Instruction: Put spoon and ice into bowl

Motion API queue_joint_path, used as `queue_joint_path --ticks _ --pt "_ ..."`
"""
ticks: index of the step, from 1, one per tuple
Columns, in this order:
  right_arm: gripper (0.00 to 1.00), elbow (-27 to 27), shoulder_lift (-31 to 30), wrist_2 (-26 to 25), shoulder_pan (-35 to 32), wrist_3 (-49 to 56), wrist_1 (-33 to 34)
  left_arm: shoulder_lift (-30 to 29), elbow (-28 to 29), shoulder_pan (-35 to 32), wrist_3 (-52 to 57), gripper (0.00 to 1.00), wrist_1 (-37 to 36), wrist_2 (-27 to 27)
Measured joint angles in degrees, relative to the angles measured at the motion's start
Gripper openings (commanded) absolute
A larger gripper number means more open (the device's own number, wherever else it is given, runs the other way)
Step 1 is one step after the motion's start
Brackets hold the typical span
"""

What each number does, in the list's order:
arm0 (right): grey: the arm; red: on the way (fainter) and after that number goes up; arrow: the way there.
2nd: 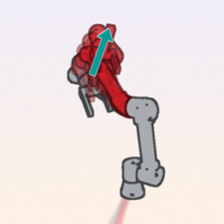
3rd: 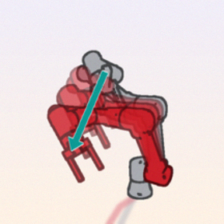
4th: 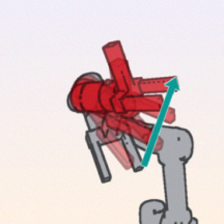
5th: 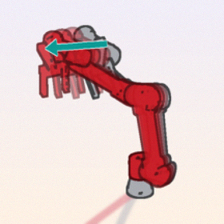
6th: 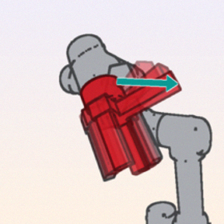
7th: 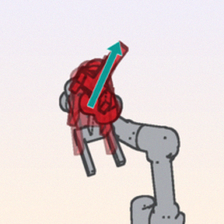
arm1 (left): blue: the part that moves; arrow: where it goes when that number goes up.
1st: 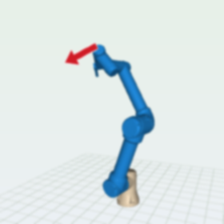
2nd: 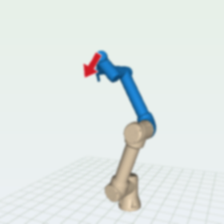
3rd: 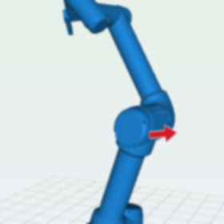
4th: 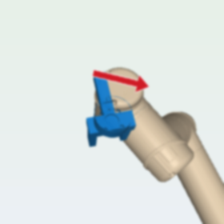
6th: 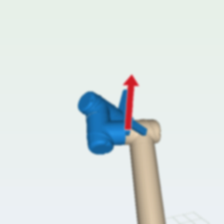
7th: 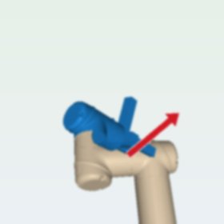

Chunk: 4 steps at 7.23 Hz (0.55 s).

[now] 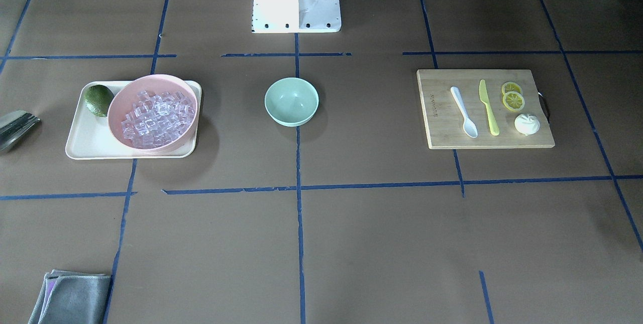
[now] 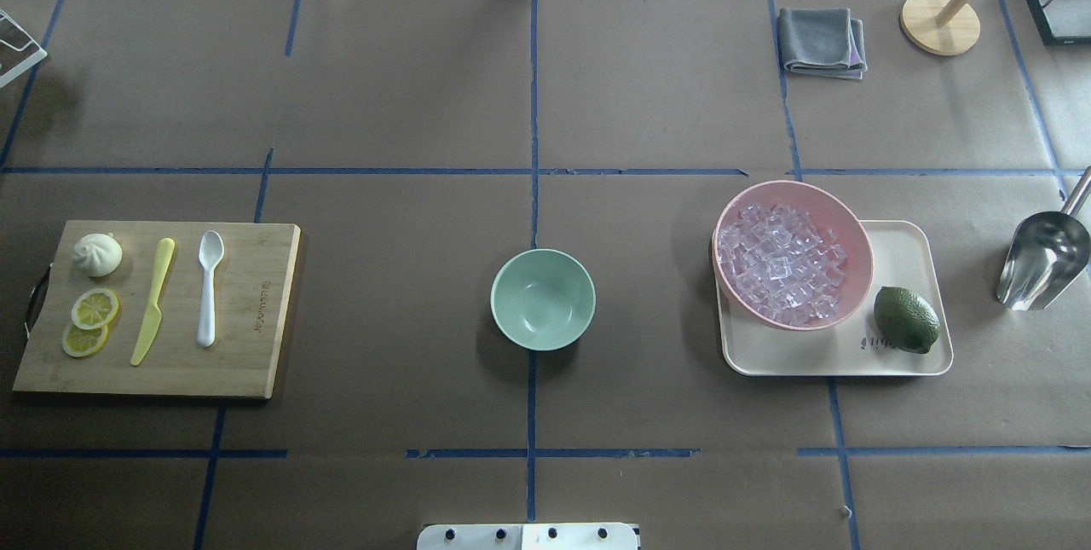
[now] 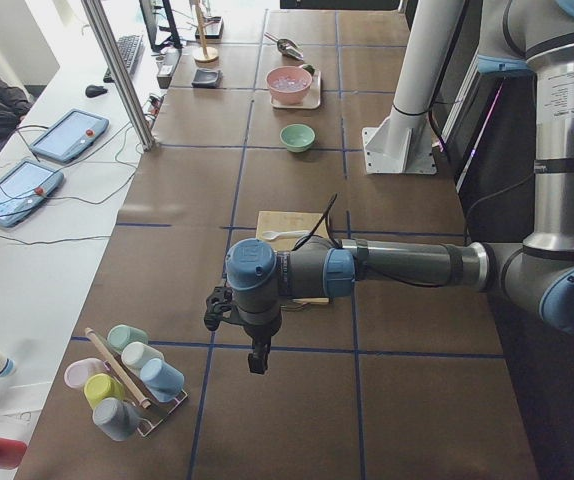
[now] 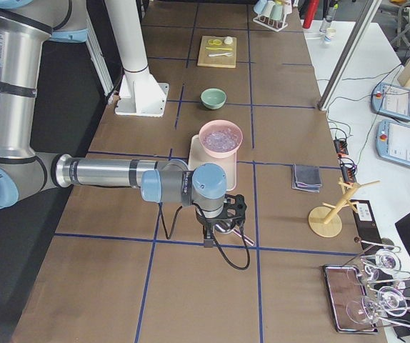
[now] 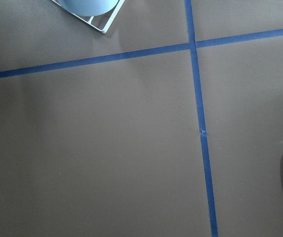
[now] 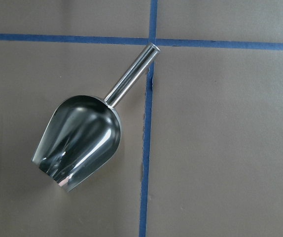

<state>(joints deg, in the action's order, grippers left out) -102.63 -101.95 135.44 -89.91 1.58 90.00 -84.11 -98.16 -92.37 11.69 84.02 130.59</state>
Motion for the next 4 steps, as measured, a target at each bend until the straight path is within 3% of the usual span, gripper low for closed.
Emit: queue_joint_path --ticks 4 --pt "1.00 -0.08 0.00 0.40 0.00 -0.32 0.03 0.06 -0.69 0.17 0.00 1.00 -0.10 -0.28"
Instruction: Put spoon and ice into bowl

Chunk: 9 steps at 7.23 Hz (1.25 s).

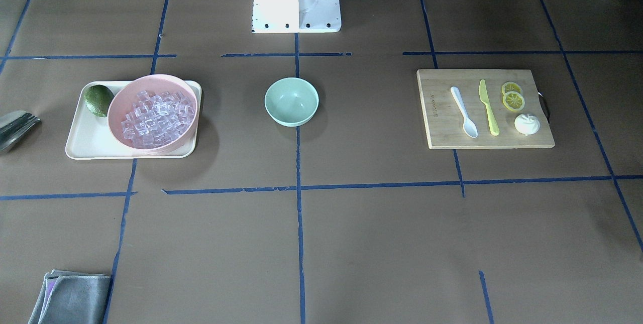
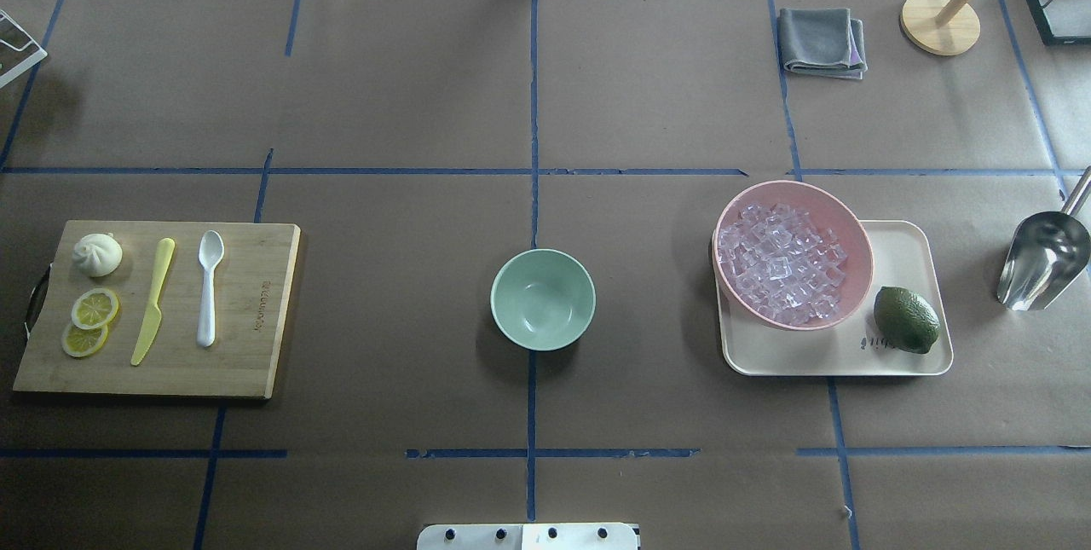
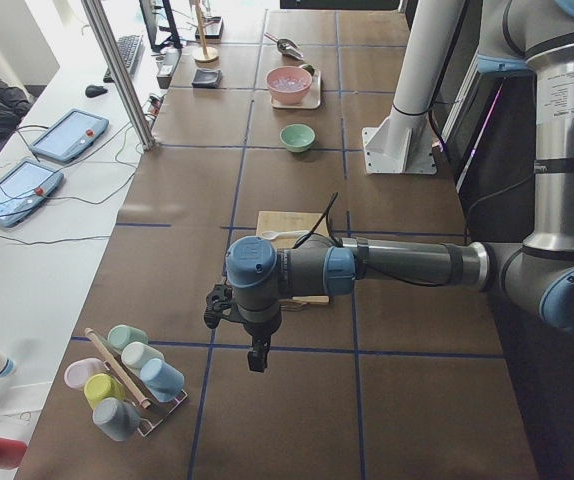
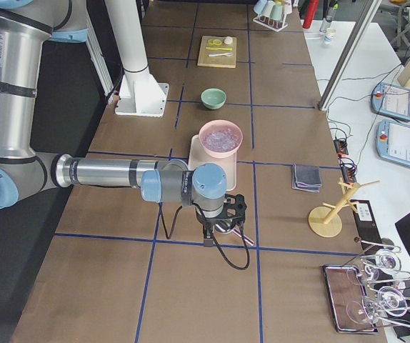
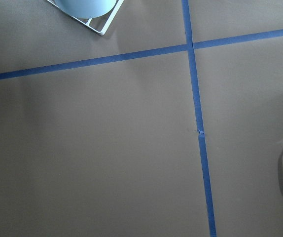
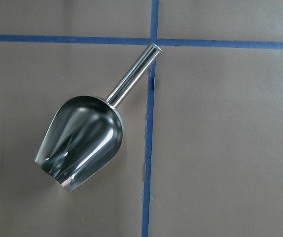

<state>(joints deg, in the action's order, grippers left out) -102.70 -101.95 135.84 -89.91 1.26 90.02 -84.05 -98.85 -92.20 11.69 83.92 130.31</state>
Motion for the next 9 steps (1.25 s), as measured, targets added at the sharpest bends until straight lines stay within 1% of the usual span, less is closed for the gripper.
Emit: queue_joint_path --ticks 2,4,5,7,8,9 --pt "1.00 -0.12 0.13 0.00 0.09 -0.16 -1.05 -1.25 -0.19 0.27 -0.35 1.00 0.43 -0.27" --pt "1.00 0.55 0.24 0.08 0.43 -0.46 -7.50 -4.25 0.30 0.44 -0.51 1.00 5.28 0.10" --pt "1.00 1.47 0.28 0.34 0.59 -0.55 -9.28 -5.32 0.60 0.54 -0.54 1.00 7.22 1.09" --pt "1.00 2.91 0.33 0.82 0.90 -0.54 -13.02 -5.86 0.42 1.67 -1.36 1.00 8.58 2.70" --pt "1.00 3.42 0.41 0.88 1.72 -0.53 -14.76 -6.05 -0.29 4.12 -5.29 1.00 9.15 2.89" --pt "1.00 3.66 0.81 0.91 2.91 -0.58 -15.59 -6.16 -1.05 7.65 -12.83 1.00 10.68 2.83"
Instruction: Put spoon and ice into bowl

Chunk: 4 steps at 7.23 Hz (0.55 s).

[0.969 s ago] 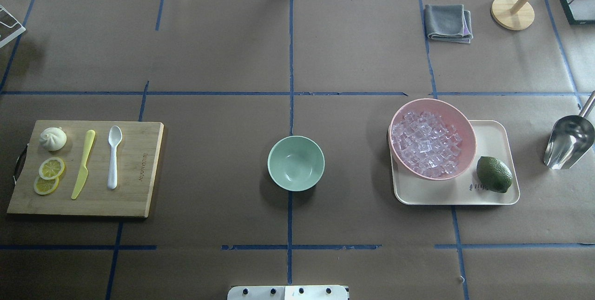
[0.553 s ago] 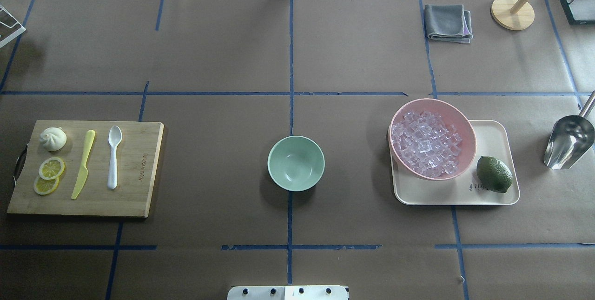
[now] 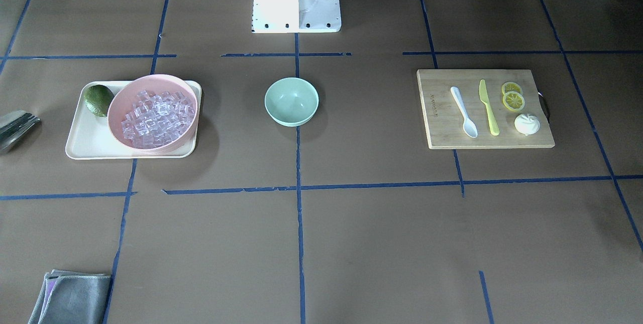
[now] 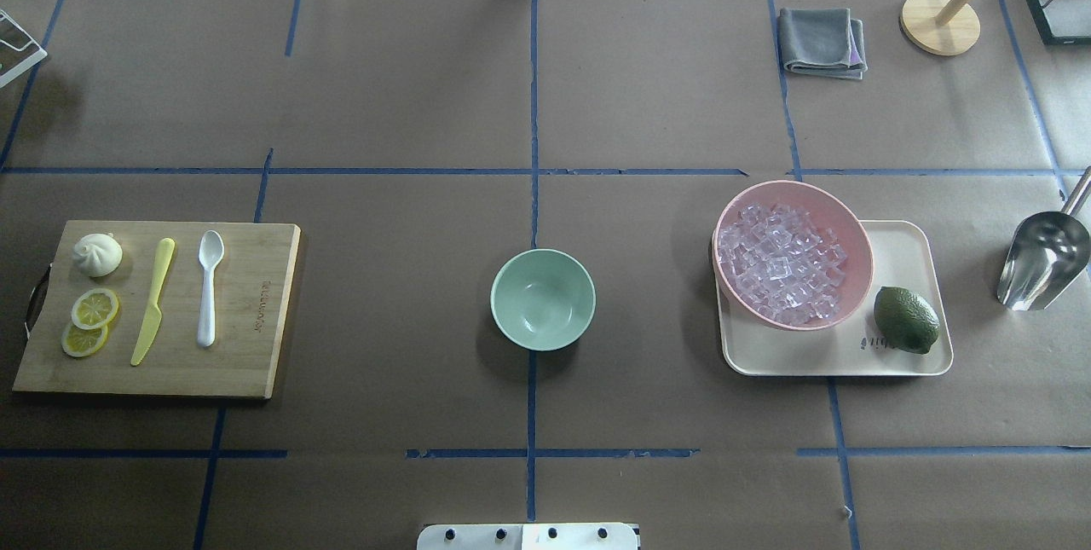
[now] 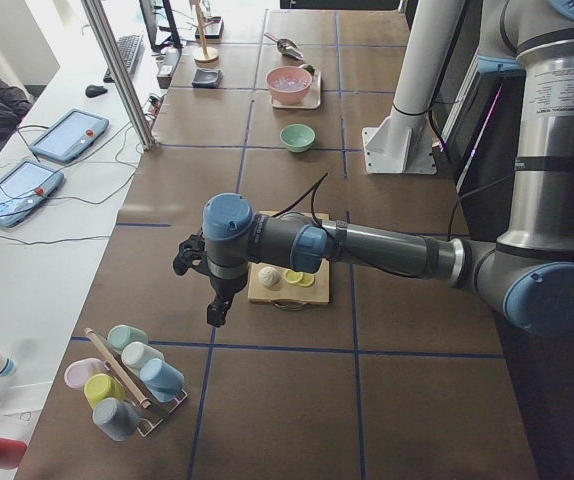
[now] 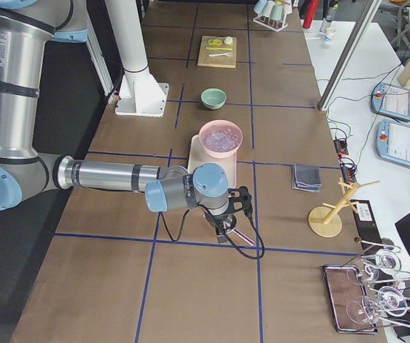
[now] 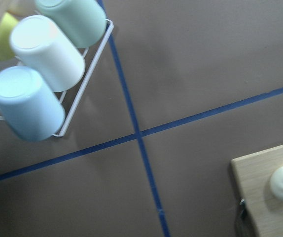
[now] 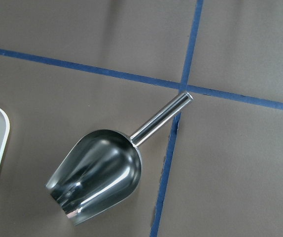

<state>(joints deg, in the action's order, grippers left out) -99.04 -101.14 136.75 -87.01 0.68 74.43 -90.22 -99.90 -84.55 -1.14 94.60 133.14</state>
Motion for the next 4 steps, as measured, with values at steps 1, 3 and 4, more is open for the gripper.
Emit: queue_joint_path --ticks 1,3,4 --pt "1.00 0.36 0.74 0.01 0.85 -0.09 -0.36 -0.03 -0.60 4.26 -10.76 1.00 3.43 -0.25" --pt "1.00 0.87 1.38 0.01 1.49 -0.15 -0.57 0.01 -1.10 12.53 -30.35 1.00 11.25 -0.70" --pt "1.00 0.92 1.44 0.01 1.57 -0.15 -0.59 -0.01 -1.84 16.41 -36.85 1.00 13.25 -1.65"
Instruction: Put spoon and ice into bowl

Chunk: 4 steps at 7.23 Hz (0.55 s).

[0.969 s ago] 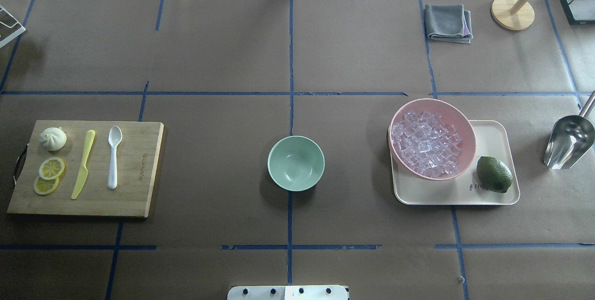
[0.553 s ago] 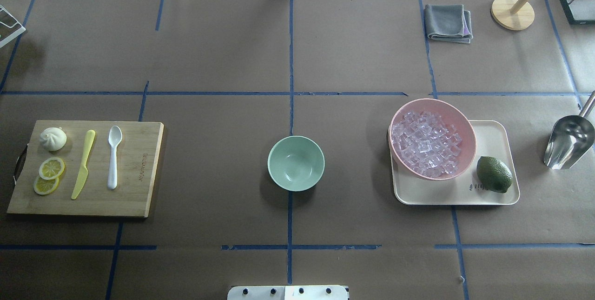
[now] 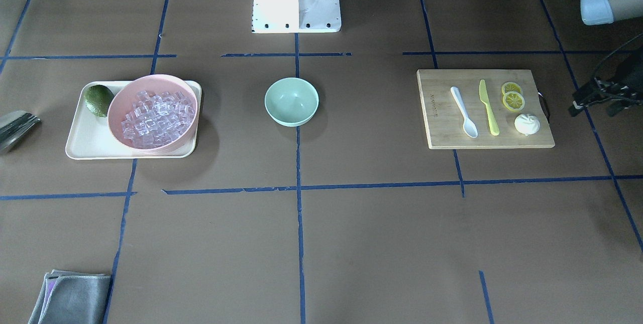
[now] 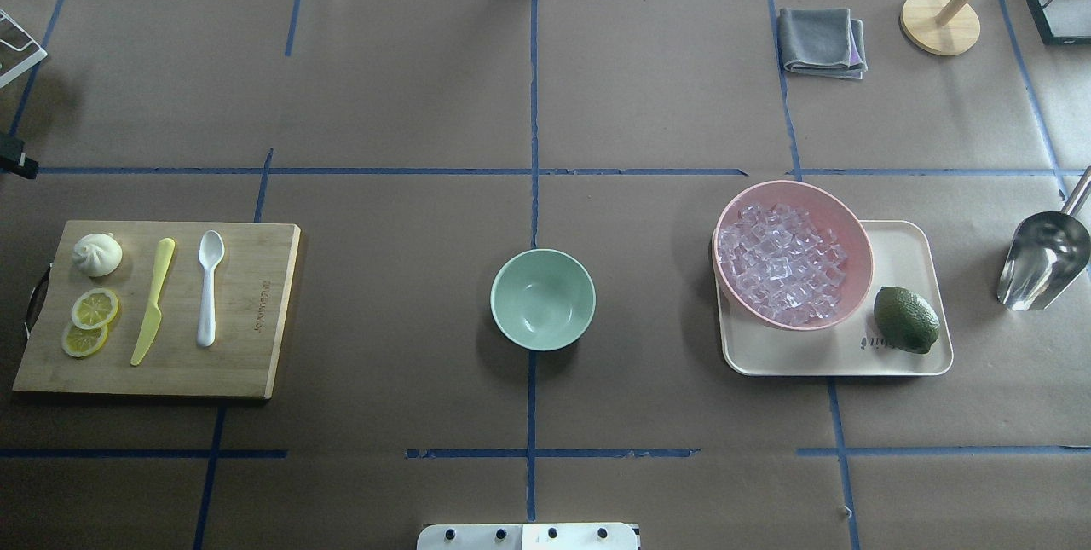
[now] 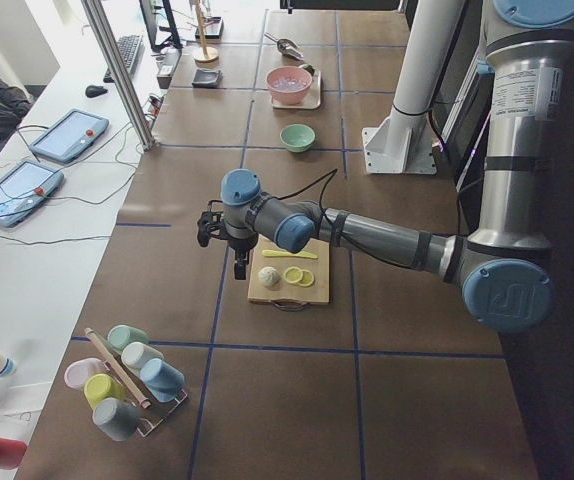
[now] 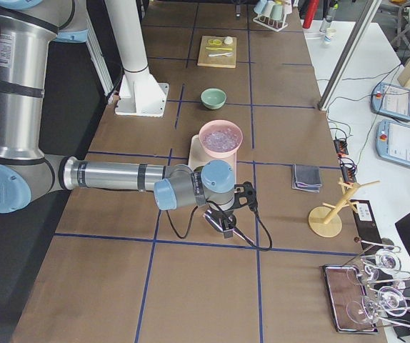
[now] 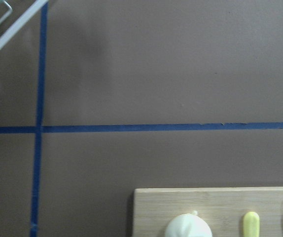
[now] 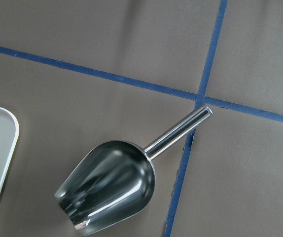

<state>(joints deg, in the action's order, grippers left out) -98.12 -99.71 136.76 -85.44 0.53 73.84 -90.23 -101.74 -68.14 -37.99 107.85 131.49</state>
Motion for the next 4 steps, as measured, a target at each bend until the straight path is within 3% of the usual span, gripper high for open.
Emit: queue_joint_path --ticks 4 --pt "1.00 0.22 0.04 0.01 0.09 0.00 -0.04 -1.83 -5.30 20.56 -24.17 1.00 1.57 -12.72"
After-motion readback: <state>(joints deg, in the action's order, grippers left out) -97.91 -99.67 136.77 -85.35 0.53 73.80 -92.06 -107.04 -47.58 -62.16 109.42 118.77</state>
